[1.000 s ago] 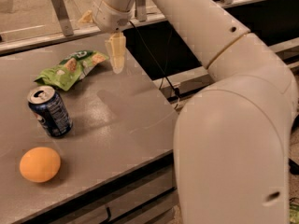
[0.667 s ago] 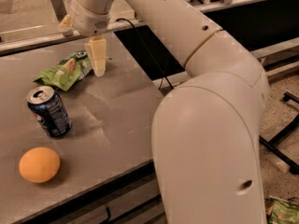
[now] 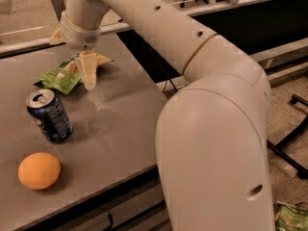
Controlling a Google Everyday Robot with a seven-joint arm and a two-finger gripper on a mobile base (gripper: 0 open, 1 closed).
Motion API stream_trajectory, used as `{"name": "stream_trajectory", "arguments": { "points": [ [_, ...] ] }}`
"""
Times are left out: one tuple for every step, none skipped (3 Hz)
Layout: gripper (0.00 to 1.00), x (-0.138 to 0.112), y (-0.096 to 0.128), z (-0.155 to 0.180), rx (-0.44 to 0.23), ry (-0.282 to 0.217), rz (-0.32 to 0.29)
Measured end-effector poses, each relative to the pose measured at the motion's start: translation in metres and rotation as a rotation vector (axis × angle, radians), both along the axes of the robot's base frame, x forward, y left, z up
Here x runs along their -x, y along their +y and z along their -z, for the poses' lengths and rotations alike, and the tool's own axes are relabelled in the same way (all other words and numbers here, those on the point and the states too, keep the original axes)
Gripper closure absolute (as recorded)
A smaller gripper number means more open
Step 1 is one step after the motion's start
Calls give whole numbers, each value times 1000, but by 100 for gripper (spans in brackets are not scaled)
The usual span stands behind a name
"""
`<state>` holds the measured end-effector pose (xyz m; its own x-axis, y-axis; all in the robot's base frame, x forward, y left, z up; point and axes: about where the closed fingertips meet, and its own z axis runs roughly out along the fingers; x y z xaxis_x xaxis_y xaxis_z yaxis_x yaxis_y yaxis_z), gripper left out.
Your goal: Pick green rice chip bag
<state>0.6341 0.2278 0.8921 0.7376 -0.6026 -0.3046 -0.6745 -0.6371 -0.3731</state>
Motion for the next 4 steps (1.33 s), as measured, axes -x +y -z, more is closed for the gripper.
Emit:
{"name": "stream_trajectory", "arguments": {
  "points": [
    [18,-3,3,14,5,-18,21],
    [41,-7,3,32,31,-74,33],
    [65,-10,2,40,33,-104,44],
    [88,-4,6,21,-7,-115,51]
  ]
}}
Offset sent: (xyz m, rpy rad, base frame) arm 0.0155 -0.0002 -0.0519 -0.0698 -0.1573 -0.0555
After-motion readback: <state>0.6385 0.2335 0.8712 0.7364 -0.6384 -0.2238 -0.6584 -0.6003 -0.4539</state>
